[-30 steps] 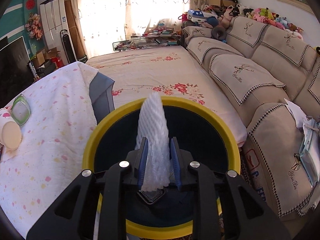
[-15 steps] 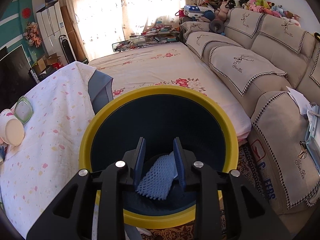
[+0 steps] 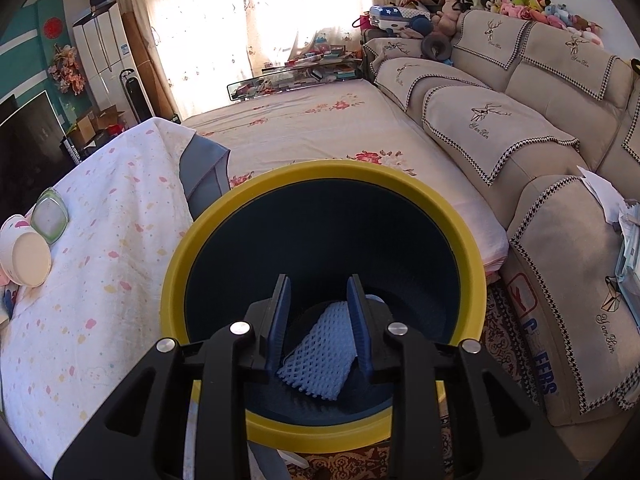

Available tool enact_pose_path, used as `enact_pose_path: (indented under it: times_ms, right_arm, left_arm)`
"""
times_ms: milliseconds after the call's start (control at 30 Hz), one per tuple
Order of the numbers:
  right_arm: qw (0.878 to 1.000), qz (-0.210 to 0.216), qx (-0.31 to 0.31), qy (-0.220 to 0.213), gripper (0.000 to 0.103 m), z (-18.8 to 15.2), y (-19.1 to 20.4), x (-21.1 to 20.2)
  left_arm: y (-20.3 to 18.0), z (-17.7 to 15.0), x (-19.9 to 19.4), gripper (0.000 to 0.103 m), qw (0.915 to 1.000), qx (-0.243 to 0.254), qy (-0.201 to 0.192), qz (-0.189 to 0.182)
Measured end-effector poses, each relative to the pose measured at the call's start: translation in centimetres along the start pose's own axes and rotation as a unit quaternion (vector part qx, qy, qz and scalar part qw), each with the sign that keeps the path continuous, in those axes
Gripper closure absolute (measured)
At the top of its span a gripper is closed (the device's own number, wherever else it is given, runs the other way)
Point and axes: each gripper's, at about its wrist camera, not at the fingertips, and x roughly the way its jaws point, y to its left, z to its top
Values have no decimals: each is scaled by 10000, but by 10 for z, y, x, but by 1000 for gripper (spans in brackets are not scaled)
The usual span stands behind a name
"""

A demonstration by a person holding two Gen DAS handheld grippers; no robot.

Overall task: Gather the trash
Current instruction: 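Carry the foam net sleeve with the right gripper and release it into the bin, then grasp the green-labelled juice bottle with the left gripper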

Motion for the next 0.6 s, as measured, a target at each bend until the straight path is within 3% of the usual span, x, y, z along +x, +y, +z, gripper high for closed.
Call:
enact_pose_path:
  times_ms: [133, 367, 600]
  right_arm:
    - [10000, 32, -62, -4, 75, 2, 6, -2]
    - [9999, 44, -116, -49, 75, 5, 9, -9]
    - [9999, 63, -121, 12, 75, 3, 9, -8]
  left_arm:
    - [13, 7, 6, 5, 9999, -135, 79, -29]
    - [7, 35, 12, 5, 9997, 193, 100, -75]
    - [2, 46, 30, 11, 9982, 364, 453, -135]
